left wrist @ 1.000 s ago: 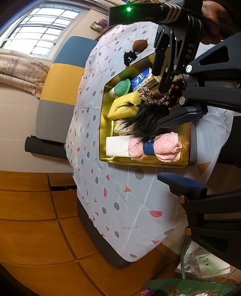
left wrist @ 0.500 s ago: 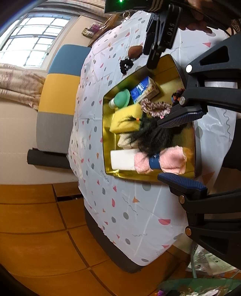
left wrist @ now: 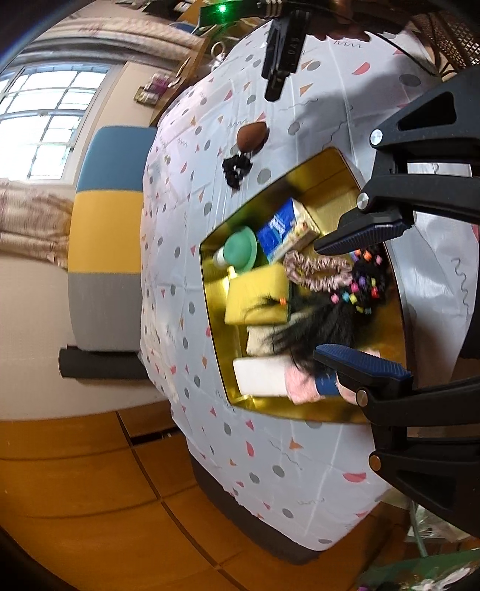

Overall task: Organize soft objects
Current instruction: 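Lower the hair piece into the tray and open the right tool, then reach the left tool to the black scrunchie and grasp it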

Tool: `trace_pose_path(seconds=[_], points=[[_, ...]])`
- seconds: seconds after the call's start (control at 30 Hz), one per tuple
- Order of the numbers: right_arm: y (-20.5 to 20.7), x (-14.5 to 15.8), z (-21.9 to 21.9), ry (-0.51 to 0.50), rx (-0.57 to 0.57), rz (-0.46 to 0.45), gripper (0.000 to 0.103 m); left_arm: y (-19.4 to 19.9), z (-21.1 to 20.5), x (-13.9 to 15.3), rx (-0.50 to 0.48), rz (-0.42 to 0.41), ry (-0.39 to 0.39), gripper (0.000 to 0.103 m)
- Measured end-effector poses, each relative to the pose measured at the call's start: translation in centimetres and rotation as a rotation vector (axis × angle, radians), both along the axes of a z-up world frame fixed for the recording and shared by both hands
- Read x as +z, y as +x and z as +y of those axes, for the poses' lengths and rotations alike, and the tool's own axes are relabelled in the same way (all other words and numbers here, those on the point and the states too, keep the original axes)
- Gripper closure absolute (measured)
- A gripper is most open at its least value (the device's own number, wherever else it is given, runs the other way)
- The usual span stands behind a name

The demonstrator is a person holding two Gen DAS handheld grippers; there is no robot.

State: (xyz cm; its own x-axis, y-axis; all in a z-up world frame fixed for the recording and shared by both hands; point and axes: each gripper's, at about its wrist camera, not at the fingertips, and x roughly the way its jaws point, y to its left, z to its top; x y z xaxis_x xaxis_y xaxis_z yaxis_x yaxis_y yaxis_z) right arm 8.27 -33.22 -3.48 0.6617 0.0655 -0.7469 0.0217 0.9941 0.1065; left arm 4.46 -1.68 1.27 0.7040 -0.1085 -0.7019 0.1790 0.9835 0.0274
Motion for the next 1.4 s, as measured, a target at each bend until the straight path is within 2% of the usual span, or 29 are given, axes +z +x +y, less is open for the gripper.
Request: trace_pose_path(seconds=[0.23,0.43,0.63,0.97,1.13,1.4], points=[[-0.9,-1.2,-6.3,-0.03,-0.137,0.005,0.027,0.8,-2.9,0.1,-0.066,0.011,0.015,0.052],[-1.2,-2.4,-9.9,0.063,-0.241,0.036,0.027,1.4,-5.4,-0.4,-0.116,0.034,0.028,0.052],[-1.0,-2.3,-9.9,0.088,-0.248,0.037,0.024,1.6,-7.5,-1.1,-0.155,0.057,0.038,0.052],[-1.2,-2.1,-10.1,0.135,-0.269,0.045,0.024,3.0,-10.6,-1.5,-0.251,0.135,-0.03,0.052],[-1.3,-1.6,-10.3,0.153,-0.278,0.03,0.023,6.0,-13.6,-1.1,-0.295,0.191,-0.088,0.052],[-1.3,-1.1,-10.2,0.158,-0.273,0.016,0.021,12.7,-18.5,-2.7,-0.268,0.292,-0.165,0.053]])
